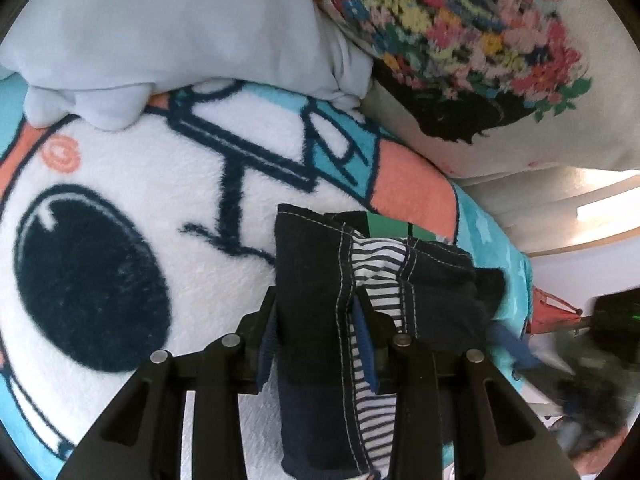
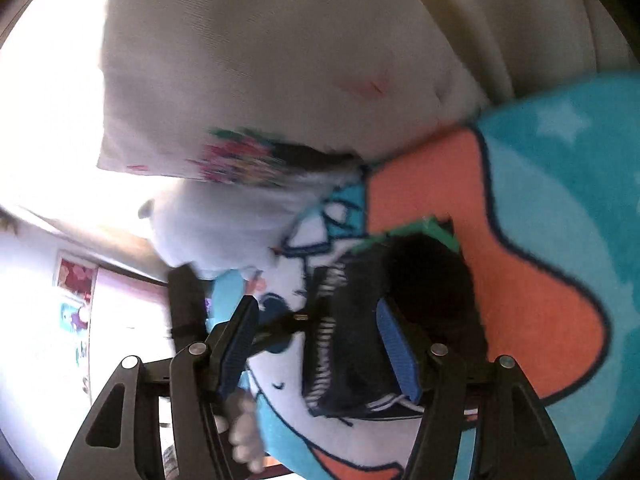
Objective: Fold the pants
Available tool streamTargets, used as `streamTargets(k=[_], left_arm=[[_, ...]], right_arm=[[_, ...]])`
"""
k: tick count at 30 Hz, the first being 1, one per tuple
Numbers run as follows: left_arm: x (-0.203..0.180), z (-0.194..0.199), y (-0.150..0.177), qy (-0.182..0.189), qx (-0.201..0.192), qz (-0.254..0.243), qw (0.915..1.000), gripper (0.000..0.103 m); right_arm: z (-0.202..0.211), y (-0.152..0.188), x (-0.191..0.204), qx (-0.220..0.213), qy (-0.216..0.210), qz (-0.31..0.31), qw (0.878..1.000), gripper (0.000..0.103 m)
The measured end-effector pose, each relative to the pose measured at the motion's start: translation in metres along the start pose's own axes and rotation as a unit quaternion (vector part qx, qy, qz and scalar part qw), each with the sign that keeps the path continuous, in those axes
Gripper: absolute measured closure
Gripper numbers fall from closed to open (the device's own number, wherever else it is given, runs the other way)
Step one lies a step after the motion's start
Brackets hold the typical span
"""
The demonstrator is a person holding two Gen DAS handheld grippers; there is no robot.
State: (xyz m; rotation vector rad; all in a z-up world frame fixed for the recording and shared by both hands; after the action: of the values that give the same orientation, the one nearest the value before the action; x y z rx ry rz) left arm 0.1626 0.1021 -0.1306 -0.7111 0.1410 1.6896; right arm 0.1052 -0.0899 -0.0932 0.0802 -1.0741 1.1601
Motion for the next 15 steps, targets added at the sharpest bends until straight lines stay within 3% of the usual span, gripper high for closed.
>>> streamTargets(k=[4, 8, 12, 15], left_arm=[[-0.009, 0.033, 0.003, -0.014, -0.034, -0.013, 0.9992, 0.070], [-0.035, 0.050, 0.016, 0.006, -0.051, -0.047, 0.9976, 0.070], [-0.045, 0.034, 0.038, 0.000, -0.027, -0.085, 0.9960, 0.068], [-0.039, 0.016, 0.054, 0.000, 0.000, -0.080, 0.9968, 0.068]], right_arm=[[-0.019, 0.017, -0.047, 0.019, 0.070, -0.047, 0.996, 0.037], [-0.009, 0.017, -0.043, 0.002, 0.078, -0.041, 0.996, 0.037], [0.005, 0.010, -0.030, -0.028, 0.094, -0.011, 0.995, 0.035], [-0.003, 0.014, -0.038, -0.008, 0.128, -0.002, 0.992, 0.035]])
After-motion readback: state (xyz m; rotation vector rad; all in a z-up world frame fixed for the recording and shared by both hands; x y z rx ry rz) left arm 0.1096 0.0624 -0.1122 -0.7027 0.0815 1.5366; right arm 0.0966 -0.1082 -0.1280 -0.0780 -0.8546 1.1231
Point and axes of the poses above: each gripper's, at about its wrist camera, not at the fingertips, and z roughly against the way its jaws point, x to its left, y to its underside, the point moved 6 cm from there along -z, roughly the way its jaws point, and after that the axes turned 7 degrees about -x, right-handed, at the moved point
